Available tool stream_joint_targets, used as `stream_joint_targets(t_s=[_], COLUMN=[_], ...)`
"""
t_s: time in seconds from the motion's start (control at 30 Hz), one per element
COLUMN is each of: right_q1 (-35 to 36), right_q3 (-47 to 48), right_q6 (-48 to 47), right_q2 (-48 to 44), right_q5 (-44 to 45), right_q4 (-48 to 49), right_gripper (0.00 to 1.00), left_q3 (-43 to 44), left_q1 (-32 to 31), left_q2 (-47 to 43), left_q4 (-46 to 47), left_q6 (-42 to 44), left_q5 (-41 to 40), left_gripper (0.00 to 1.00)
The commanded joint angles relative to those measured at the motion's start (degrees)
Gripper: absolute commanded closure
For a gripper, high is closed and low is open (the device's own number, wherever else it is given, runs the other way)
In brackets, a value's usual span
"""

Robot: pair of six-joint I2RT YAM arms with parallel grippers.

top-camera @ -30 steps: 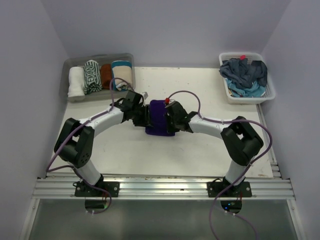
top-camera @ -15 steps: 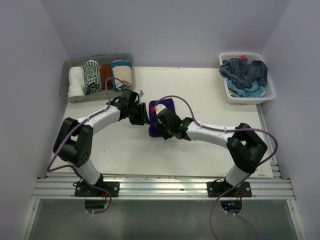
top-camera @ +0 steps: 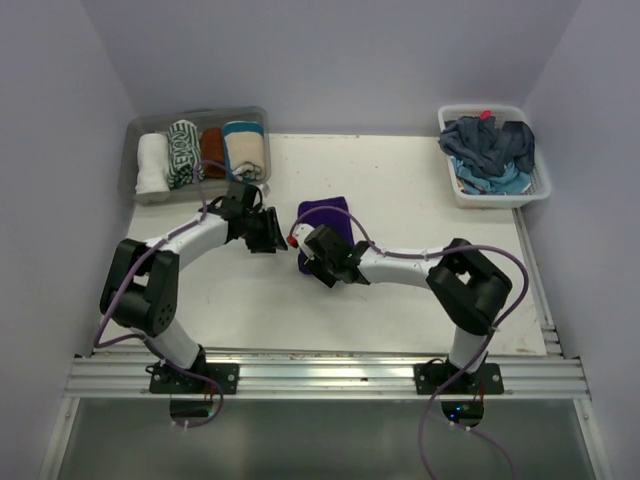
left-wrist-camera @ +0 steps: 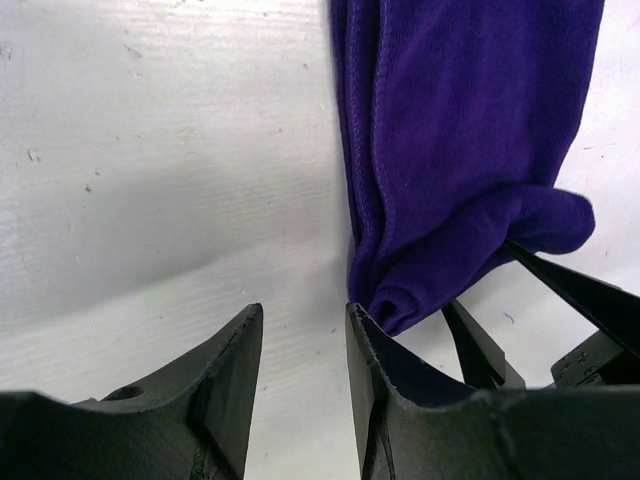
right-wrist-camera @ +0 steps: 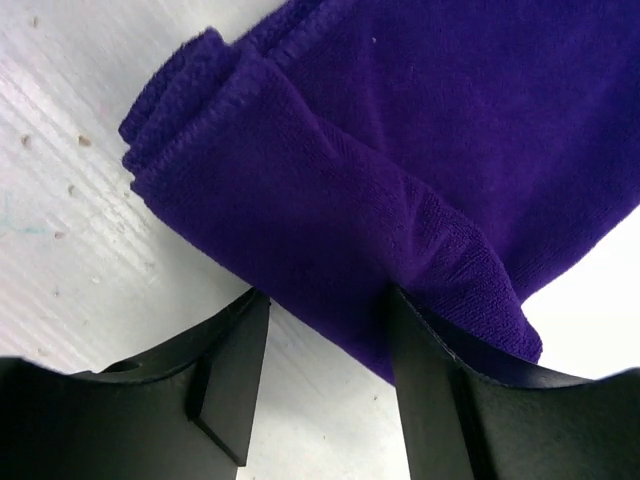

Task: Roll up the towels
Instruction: Roll the towel

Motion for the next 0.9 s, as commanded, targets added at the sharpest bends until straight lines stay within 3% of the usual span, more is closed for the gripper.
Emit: stream_joint_targets(t_s=[0.0,0.17,0.37,0.47,0.6,0.77,0.87], right_q1=[-0.39,-3.37,-3.73,-3.73,-3.65,-3.56,-3.47], right_q3=[3.20,2.68,4.61,6.01,7.51,11.11,12.43], right_q6=[-1.75,3.08,5.46,7.40,12.57,18.38,21.80], right_q2=[2.55,3.96,4.23,3.52,2.20,2.99,2.99], right_q5=[-0.99,-5.29,-5.73,-7.75,-11.17,-15.30,-15.75], right_q4=[1.30,1.56,-1.42,-3.97,-7.92,-13.90,-15.13], right_gripper=[0.45,0.48,0.87,0.97,0.99,1.00,0.97], left_q3=[-0.91,-1.79,-3.20,-3.81,-5.13,-7.41,-8.91], left_q1=[0.57,0.84,0.93,0.93,0.93,0.93,0.93], left_q2=[-2.26,-3.75,-4.72,-6.12,-9.37,-13.76,-14.30], left_q4=[0.51,-0.02,-0.72,-1.33,-2.21,-1.43,0.32], left_q6=[1.31,1.75,2.37,2.46,2.55,0.79,-1.93], left_q5=[1.51,1.33,1.42,1.77,2.21,4.23,6.69], left_gripper=[0.58,0.57,0.57,0.55,0.47,0.20,0.18])
